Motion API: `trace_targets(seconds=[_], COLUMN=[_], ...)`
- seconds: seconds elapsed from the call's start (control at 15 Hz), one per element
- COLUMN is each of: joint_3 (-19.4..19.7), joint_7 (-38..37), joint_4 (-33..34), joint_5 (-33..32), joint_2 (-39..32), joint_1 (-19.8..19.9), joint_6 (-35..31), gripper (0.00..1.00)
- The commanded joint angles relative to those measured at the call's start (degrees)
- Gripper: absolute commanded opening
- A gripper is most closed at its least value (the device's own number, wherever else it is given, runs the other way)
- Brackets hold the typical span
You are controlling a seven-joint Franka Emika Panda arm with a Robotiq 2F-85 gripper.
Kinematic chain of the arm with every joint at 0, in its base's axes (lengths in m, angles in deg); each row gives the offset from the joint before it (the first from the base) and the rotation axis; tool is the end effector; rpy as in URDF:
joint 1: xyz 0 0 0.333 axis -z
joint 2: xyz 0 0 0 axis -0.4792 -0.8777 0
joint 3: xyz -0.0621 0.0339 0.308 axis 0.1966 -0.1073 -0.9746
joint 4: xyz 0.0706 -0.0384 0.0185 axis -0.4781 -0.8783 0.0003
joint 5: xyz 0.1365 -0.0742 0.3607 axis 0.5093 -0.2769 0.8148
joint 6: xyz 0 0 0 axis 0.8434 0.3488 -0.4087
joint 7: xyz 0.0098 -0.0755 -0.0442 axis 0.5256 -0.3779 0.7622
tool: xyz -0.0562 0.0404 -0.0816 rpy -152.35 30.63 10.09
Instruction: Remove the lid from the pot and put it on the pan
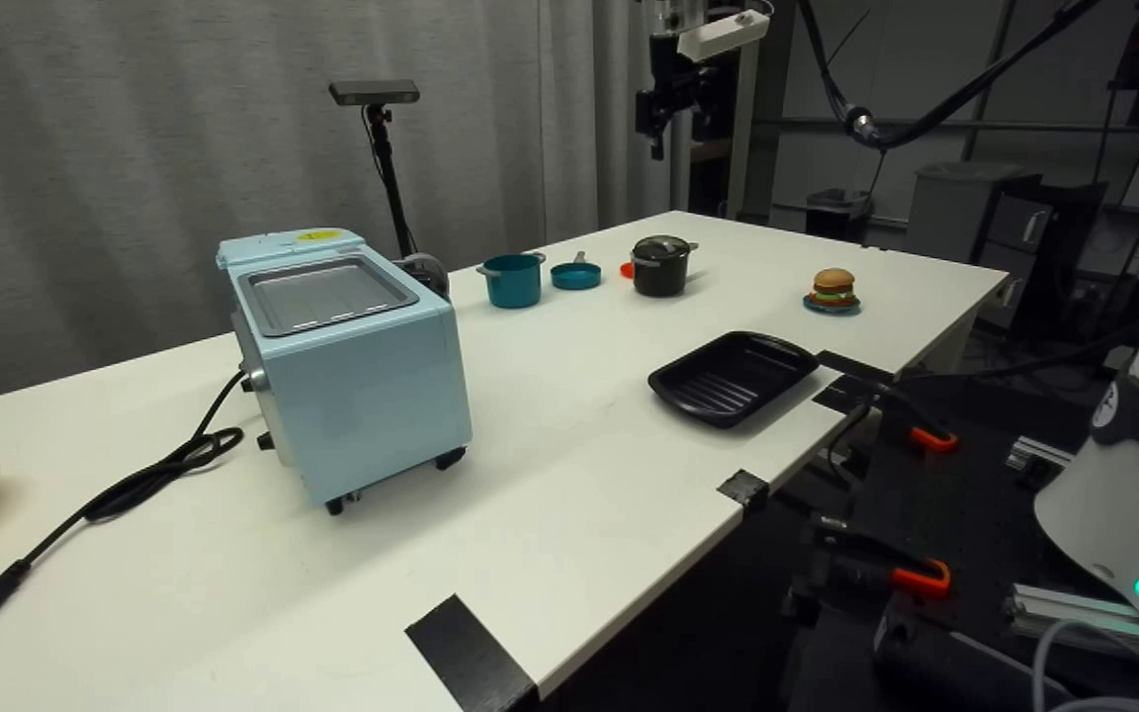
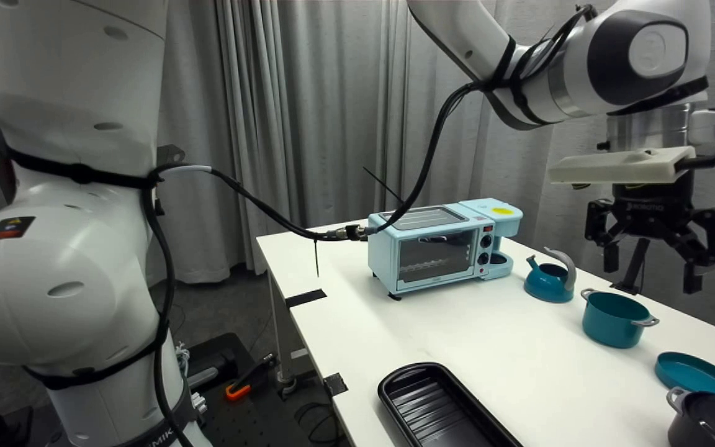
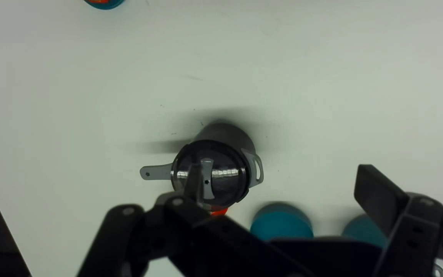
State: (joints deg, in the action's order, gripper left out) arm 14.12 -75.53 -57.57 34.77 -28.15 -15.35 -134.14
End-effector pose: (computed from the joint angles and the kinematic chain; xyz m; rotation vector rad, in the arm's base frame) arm 0.5641 -0.2872 0.3972 2.8688 -0.4870 0.0888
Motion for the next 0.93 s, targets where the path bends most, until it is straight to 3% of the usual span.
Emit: trace_targets(seconds=[0.0,0.53,0.87], joint_3=[0.3,1.3,1.3], joint_7=[0.2,-1.5,-3.7], joint_4=[1.6,6.5,13.7], joint_5=[0.5,2.0,3.0], joint_2=[-3.4,-12.9,-20.8], joint_1=[1.5,4.9,6.1], joint_6=[-2.2,-8.5,-9.2], gripper=[1.00,1.00,1.00])
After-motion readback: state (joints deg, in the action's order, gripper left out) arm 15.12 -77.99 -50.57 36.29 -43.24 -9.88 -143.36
